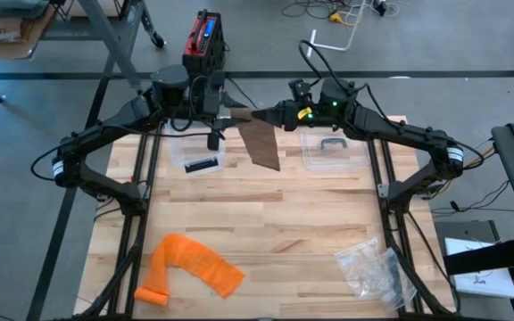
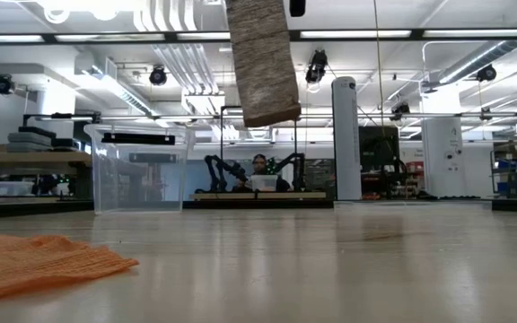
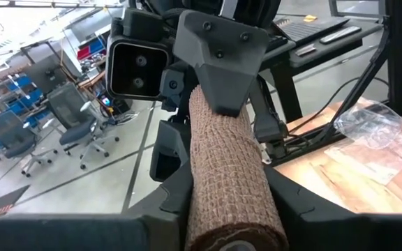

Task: Roll bandage
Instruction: Roll the brown bandage

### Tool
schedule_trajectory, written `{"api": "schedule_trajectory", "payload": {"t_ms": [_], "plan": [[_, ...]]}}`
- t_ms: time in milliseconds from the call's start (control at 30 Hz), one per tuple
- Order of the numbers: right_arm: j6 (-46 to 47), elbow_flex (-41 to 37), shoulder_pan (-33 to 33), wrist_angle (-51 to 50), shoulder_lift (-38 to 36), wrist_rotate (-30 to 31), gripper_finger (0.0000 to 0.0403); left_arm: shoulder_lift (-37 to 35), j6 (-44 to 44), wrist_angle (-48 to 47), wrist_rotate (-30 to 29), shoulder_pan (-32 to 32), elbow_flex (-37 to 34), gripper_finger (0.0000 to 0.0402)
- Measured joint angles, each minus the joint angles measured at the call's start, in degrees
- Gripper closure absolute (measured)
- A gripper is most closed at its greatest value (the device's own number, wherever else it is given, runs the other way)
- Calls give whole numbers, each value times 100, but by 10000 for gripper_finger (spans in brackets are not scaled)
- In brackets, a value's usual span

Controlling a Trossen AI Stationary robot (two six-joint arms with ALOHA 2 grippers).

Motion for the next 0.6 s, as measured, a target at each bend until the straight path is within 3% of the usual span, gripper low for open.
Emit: {"api": "schedule_trajectory", "payload": {"t_ms": [233,600], "plan": [[-362,0,-3,-71,-2,59,254,1,-559,-9,-41,-8,-7,268],[-1407,2,-31,-140,0,-1,272,-114,-2096,-554,-57,-4,24,166]]}}
